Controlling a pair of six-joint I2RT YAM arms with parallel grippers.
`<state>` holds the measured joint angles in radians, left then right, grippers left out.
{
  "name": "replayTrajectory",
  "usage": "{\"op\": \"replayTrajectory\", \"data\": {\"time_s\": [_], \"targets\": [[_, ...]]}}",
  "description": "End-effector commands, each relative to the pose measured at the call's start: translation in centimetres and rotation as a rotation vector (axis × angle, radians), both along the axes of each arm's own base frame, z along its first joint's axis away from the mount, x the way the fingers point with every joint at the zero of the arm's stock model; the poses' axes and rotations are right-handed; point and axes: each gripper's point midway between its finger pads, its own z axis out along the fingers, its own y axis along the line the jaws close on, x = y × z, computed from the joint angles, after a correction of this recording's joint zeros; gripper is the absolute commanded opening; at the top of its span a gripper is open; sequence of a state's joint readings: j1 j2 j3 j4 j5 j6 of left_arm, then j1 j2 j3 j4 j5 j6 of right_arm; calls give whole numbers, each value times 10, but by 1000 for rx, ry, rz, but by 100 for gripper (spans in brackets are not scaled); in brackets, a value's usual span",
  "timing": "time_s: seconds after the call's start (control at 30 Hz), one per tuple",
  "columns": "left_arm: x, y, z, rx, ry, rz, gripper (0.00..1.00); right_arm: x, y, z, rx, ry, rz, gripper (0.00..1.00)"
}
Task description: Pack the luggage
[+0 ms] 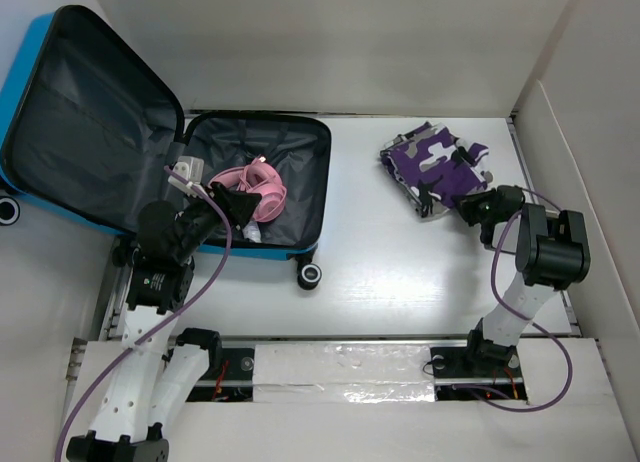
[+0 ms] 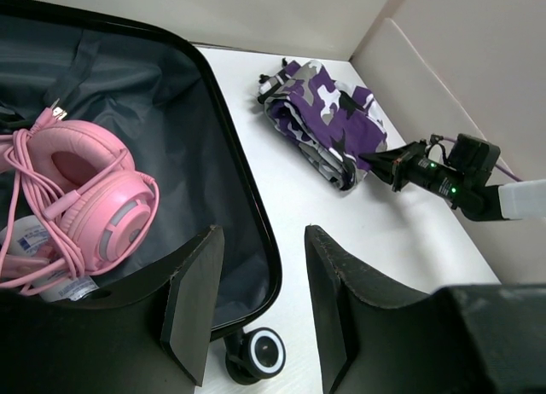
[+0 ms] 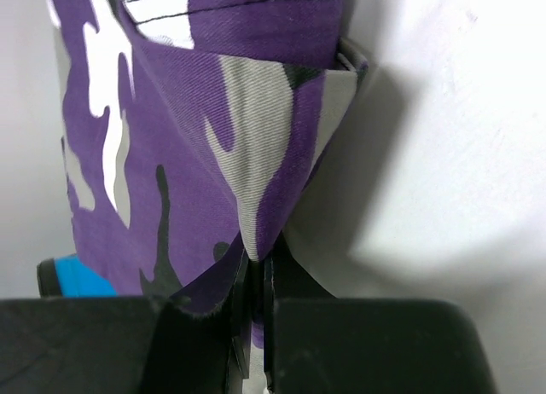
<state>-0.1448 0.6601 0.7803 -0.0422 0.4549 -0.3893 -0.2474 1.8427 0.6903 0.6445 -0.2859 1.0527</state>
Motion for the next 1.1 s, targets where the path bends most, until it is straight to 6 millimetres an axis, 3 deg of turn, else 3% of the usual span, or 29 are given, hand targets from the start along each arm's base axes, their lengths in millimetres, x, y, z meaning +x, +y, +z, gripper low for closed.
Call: {"op": "replayTrajectory", "data": {"time_s": [0.0, 0.07, 0.13, 0.17, 0.27, 0.3, 0.33, 0.43, 0.47, 0.6, 0.73, 0.83, 0.9, 0.97, 1.0, 1.03, 1.07], "targets": [[0, -1, 25, 0, -82, -8, 40, -11, 9, 19, -18, -86, 64, 0], [1, -2, 23, 0, -73, -14, 40, -22, 6, 31, -62, -105, 92, 0], [0, -5, 21, -5, -65, -29, 40, -44, -6, 17, -102, -31, 76, 0], [1, -5, 20, -6, -60, -31, 40, -50, -10, 27, -118, -46, 69, 0], [0, -11, 17, -11, -49, -58, 40, -80, -24, 17, -133, -15, 27, 0], [0, -13, 16, -14, -47, -72, 40, -87, -32, 21, -169, -16, 11, 5], [1, -13, 15, -17, -44, -75, 40, -91, -32, 20, -183, -14, 8, 33], [0, -14, 16, -24, -42, -79, 40, -99, -38, 15, -210, 18, -9, 88], [0, -14, 17, -23, -46, -78, 40, -97, -35, 16, -200, 11, 10, 91], [-1, -11, 18, -18, -55, -60, 40, -80, -23, 18, -152, -14, 67, 92], [-2, -11, 19, -18, -56, -58, 40, -74, -18, 12, -93, 2, 89, 89], [-2, -11, 19, -18, -56, -64, 40, -79, -13, 9, -67, 19, 105, 71], [-2, -13, 19, -21, -53, -70, 40, -79, -8, 5, -61, 30, 119, 69], [-2, -14, 20, -24, -57, -78, 40, -77, -16, 4, -90, 50, 95, 61], [-3, -14, 21, -24, -59, -78, 40, -79, -13, -3, -85, 87, 105, 56], [-3, -13, 20, -24, -57, -75, 40, -79, -18, -5, -83, 97, 97, 37], [-3, -13, 21, -24, -59, -75, 40, -79, -14, -5, -70, 92, 121, 30]]}}
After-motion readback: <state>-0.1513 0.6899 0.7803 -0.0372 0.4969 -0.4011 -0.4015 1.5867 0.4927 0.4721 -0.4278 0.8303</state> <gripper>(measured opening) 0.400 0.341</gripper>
